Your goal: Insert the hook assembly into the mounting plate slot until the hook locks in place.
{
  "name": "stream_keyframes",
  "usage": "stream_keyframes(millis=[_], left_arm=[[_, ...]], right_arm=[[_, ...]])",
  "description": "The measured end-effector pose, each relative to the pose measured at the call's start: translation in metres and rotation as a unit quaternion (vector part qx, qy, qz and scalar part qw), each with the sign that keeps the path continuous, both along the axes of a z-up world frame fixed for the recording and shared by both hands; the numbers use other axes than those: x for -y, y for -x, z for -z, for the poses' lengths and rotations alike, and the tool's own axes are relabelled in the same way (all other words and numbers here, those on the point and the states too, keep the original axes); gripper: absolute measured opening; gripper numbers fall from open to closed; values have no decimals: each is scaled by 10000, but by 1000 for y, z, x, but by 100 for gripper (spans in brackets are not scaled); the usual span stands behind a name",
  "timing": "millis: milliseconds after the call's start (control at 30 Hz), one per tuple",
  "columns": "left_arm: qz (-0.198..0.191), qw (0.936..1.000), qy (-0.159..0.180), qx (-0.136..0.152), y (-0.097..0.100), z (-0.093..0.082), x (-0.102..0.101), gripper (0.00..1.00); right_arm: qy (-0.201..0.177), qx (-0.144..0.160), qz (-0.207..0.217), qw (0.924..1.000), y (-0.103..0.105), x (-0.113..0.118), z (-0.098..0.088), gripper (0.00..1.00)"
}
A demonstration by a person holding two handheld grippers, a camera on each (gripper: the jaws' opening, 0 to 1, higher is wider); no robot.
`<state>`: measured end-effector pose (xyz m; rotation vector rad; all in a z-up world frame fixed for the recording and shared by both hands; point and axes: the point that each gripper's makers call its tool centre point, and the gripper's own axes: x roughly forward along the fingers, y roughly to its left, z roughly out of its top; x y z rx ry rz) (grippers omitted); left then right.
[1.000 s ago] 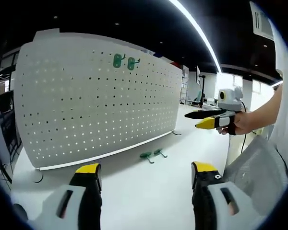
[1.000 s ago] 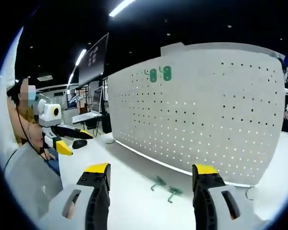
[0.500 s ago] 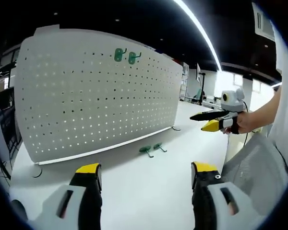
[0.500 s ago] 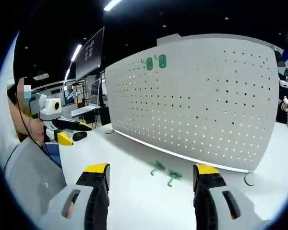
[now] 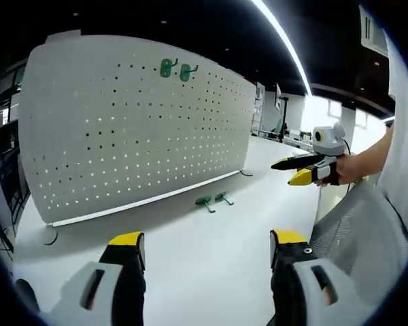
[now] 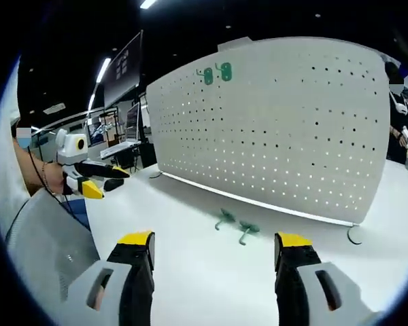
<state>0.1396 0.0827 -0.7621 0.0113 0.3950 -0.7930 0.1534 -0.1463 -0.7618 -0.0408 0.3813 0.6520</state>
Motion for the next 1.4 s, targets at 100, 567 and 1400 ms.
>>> stream_keyframes(millis=[100, 567, 1400], left_arm=[[11, 10000, -7, -39, 1, 2, 0, 77], [428, 9989, -181, -76, -10, 3, 18, 77], [1760, 9783, -1063, -240, -37, 30, 66, 78]], right_arm=[[10, -34, 24, 10000, 2, 2, 1, 69], [24, -19, 27, 10000, 1, 1, -1, 69], [61, 5, -48, 10000, 6, 6, -5, 70]])
